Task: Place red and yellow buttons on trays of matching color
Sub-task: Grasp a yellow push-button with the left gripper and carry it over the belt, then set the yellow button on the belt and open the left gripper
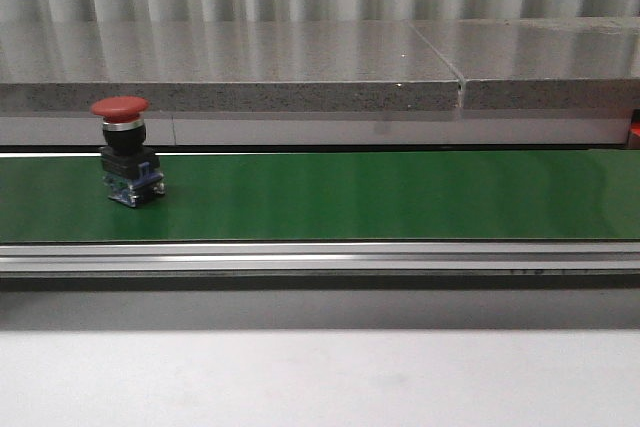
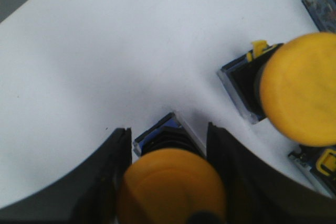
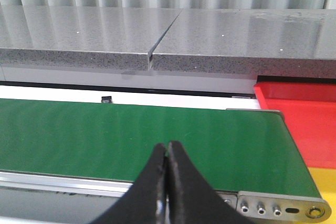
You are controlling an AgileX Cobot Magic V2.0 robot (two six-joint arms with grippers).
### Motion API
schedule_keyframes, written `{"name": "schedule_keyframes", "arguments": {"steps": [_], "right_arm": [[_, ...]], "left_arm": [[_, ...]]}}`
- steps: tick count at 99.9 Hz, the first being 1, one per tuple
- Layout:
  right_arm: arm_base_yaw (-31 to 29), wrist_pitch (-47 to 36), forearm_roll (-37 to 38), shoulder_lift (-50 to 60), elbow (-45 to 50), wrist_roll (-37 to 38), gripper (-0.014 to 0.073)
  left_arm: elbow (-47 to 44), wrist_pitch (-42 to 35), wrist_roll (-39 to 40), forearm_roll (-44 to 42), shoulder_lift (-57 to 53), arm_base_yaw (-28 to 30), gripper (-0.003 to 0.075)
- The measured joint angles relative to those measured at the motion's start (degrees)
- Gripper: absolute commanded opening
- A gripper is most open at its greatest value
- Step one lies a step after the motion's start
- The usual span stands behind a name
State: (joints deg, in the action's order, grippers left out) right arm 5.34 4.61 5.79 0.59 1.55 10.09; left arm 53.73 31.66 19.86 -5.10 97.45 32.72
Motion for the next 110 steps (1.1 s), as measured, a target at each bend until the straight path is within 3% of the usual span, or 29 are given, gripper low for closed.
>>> {"name": "schedule_keyframes", "arguments": {"steps": [5, 48, 76, 110], "right_arm": [[0.00, 0.00, 0.00, 0.00, 0.00, 0.00, -0.0067], [0.00, 0.00, 0.00, 0.00, 0.00, 0.00, -0.0067], [0.00, 0.00, 0.00, 0.00, 0.00, 0.00, -0.0067], [0.00, 0.00, 0.00, 0.00, 0.00, 0.00, -0.0067]], "left_arm": [[0.00, 0.19, 0.00, 0.00, 0.00, 0.00, -0.0021], [0.00, 4.47, -0.23, 0.00, -13.17, -1.46, -0.0020], [1.73, 9.04, -5.68, 0.12, -23.47, -14.84, -0.0020], [9.49, 12.07, -7.53, 0.22, -17.82, -28.04, -0.0020]]}}
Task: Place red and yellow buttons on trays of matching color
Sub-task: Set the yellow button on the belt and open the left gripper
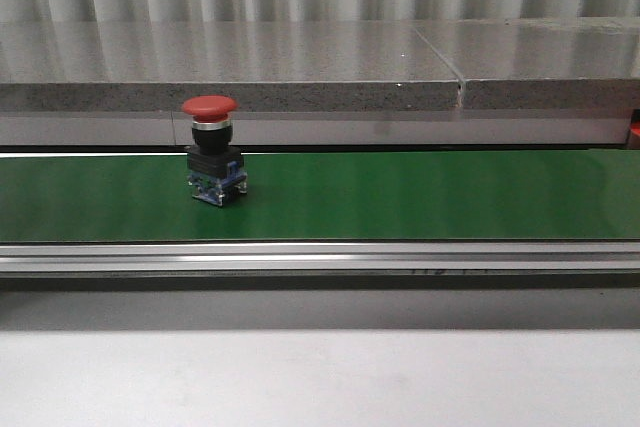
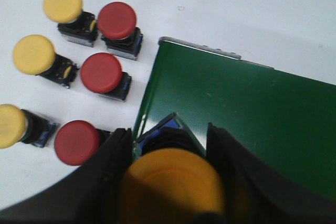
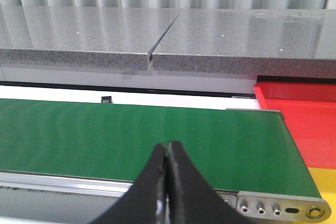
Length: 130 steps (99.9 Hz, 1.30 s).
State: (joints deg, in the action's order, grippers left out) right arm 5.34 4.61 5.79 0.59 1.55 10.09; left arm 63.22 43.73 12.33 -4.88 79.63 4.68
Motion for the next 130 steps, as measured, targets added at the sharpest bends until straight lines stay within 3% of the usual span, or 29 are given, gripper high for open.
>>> {"name": "schedule_keyframes", "arguments": {"steps": [41, 48, 57, 74, 81, 105, 130], "right_arm": [[0.00, 0.00, 0.00, 0.00, 0.00, 0.00, -0.0067], [0.00, 0.00, 0.00, 0.00, 0.00, 0.00, -0.0067], [0.00, 0.00, 0.00, 0.00, 0.00, 0.00, -0.0067], [0.00, 0.00, 0.00, 0.00, 0.00, 0.00, -0.0067], [0.00, 0.00, 0.00, 0.00, 0.00, 0.00, -0.0067], [0.00, 0.00, 0.00, 0.00, 0.00, 0.00, -0.0067], [0.00, 0.00, 0.00, 0.00, 0.00, 0.00, -0.0067]], "left_arm": [[2.89, 0.61, -0.59, 1.34, 11.84, -2.37, -0.0015], [2.89, 0.75, -0.73, 1.34, 12.56, -2.37, 0.0027], [2.89, 0.84, -1.08, 1.86, 12.95, -2.37, 0.0167], [3.02, 1.34, -1.49, 2.05, 12.95, -2.37, 0.0576], [3.02, 1.46, -1.62, 2.05, 12.95, -2.37, 0.0657], [3.02, 1.47, -2.47, 2.05, 11.03, -3.54, 0.0658], [2.23, -2.02, -2.61, 2.05, 1.72, -7.80, 0.0658]]}}
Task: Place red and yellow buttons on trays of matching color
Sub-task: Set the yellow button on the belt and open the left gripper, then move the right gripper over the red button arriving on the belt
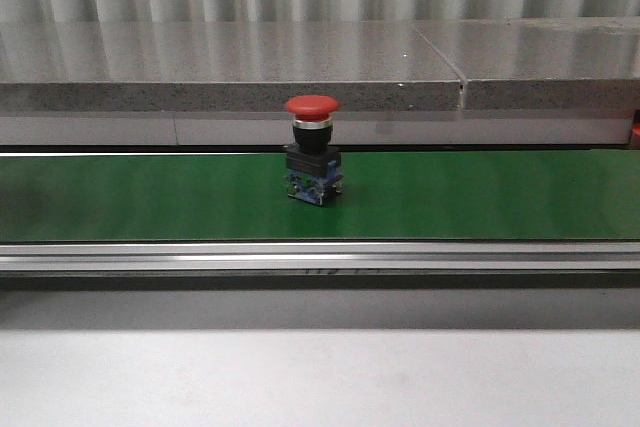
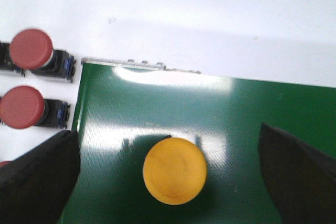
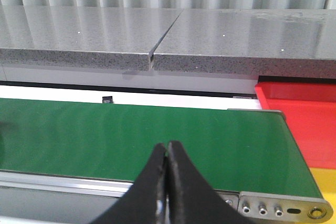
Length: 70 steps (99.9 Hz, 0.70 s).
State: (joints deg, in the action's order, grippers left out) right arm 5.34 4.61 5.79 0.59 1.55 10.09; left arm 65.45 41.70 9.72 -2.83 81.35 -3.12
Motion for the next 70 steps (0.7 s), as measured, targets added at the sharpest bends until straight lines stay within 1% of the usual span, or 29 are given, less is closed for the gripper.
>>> {"name": "schedule_keyframes", "arguments": {"steps": [16, 34, 44, 58, 64, 65, 66, 70], "right_arm": [[0.00, 0.00, 0.00, 0.00, 0.00, 0.00, -0.0067], [0.00, 0.00, 0.00, 0.00, 0.00, 0.00, -0.0067], [0.00, 0.00, 0.00, 0.00, 0.00, 0.00, -0.0067], [0.00, -0.72, 0.00, 0.00, 0.00, 0.00, -0.0067], [0.00, -1.62, 0.00, 0.00, 0.00, 0.00, -0.0067], [0.00, -1.64, 0.00, 0.00, 0.00, 0.00, -0.0067], [0.00, -1.77, 0.00, 0.00, 0.00, 0.00, -0.0067], [0.00, -2.32, 0.00, 0.00, 0.00, 0.00, -0.0067]], "left_arm": [[-4.53, -4.17, 0.00, 0.00, -9.23, -2.43, 0.0658], [-13.19, -8.28, 0.00, 0.00, -21.66, -3.98, 0.0655], [-18.21, -9.66, 0.00, 0.00, -28.74, -4.20, 0.0636], [-24.86, -10.10, 0.00, 0.00, -38.56, -4.20, 0.0578], [-27.54, -10.23, 0.00, 0.00, -42.71, -4.20, 0.0520], [-27.81, -10.23, 0.00, 0.00, -43.15, -4.20, 0.0520], [-28.35, -10.38, 0.00, 0.00, -44.01, -4.20, 0.0497], [-29.93, -10.52, 0.00, 0.00, -46.02, -4.20, 0.0452]]}}
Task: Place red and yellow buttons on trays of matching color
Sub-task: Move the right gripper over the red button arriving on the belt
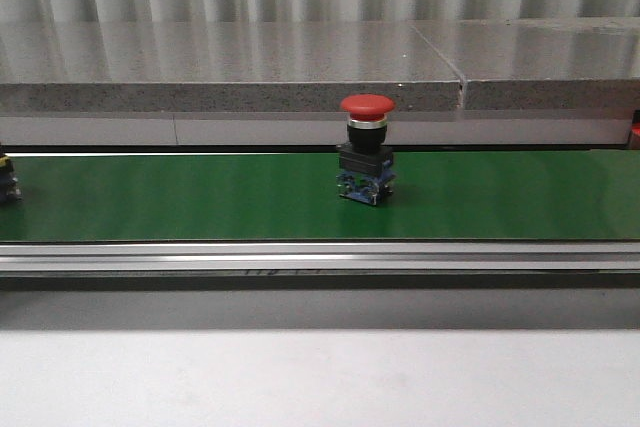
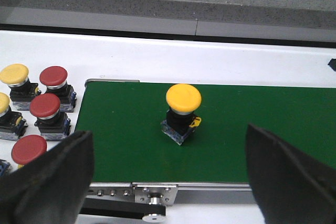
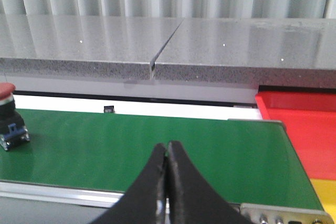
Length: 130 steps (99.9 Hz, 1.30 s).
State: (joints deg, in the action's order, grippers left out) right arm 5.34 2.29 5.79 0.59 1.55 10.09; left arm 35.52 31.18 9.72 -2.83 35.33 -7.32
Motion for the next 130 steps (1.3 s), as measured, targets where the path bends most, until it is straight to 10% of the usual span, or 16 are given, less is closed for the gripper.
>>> {"name": "schedule_keyframes", "arguments": {"steps": [28, 92, 130], "right_arm": [[0.00, -2.29, 0.00, 0.00, 0.00, 0.00, -0.0067], [0.00, 36.50, -3.99, -25.99, -35.47, 0.00, -0.0067], [0.00, 36.82, -4.44, -46.63, -42.29, 0.00, -0.0001]], "left_arm": [[-6.92, -0.38, -0.04, 0.00, -10.35, 0.00, -0.0022], [-8.05, -0.50, -0.04, -0.56, -11.72, 0.00, -0.0020], [-8.05, -0.50, -0.04, -0.66, -11.72, 0.00, -0.0020]]}}
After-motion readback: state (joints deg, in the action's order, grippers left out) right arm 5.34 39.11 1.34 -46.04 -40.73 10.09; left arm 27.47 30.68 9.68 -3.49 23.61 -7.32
